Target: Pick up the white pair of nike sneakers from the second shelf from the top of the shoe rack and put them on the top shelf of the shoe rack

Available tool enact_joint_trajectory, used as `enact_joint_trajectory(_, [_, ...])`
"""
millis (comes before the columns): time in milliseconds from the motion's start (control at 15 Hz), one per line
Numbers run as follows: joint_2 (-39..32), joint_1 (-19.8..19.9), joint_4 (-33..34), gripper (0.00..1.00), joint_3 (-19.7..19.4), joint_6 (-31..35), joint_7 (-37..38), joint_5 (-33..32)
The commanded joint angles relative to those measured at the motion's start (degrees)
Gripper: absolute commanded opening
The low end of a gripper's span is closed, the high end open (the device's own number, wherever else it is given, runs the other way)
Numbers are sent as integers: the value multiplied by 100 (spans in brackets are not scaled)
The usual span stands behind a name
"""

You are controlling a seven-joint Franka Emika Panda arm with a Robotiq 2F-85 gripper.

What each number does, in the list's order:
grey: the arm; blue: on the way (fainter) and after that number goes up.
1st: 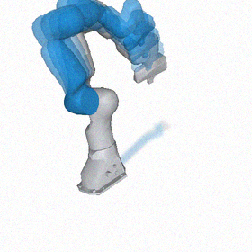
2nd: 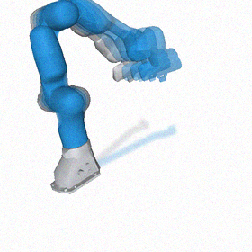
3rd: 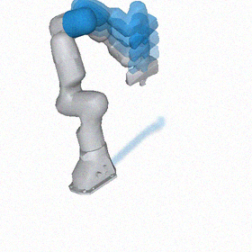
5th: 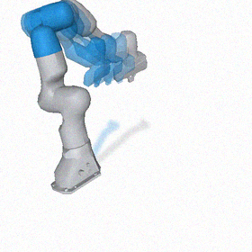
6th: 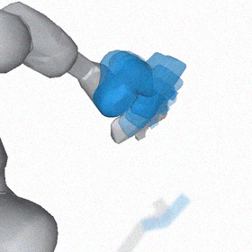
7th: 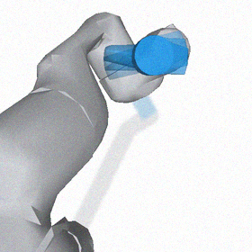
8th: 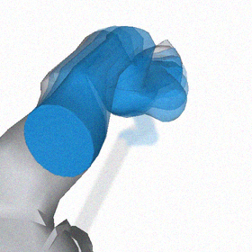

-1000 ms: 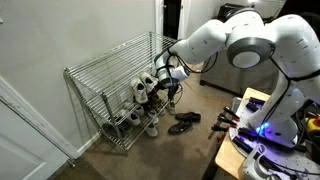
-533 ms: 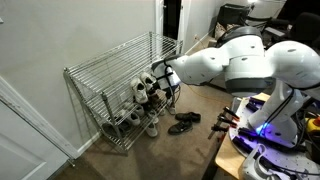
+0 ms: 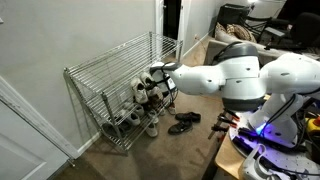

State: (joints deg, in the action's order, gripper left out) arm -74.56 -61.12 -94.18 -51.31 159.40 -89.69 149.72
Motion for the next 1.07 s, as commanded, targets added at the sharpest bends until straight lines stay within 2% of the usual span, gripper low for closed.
enact_joint_trajectory(0, [-638,-184,355,100,-401,-77,883,0])
enact_joint_trajectory(400, [-1251,-142,1056,100,-640,137,1563,0])
enact_joint_trajectory(467, [-947,103,1170,100,-362,368,1121,-23])
enact_joint_trajectory(867, [-999,402,1601,100,-409,978,1139,-16])
enact_joint_trajectory(1000, [-998,577,1779,100,-300,1124,1086,-17])
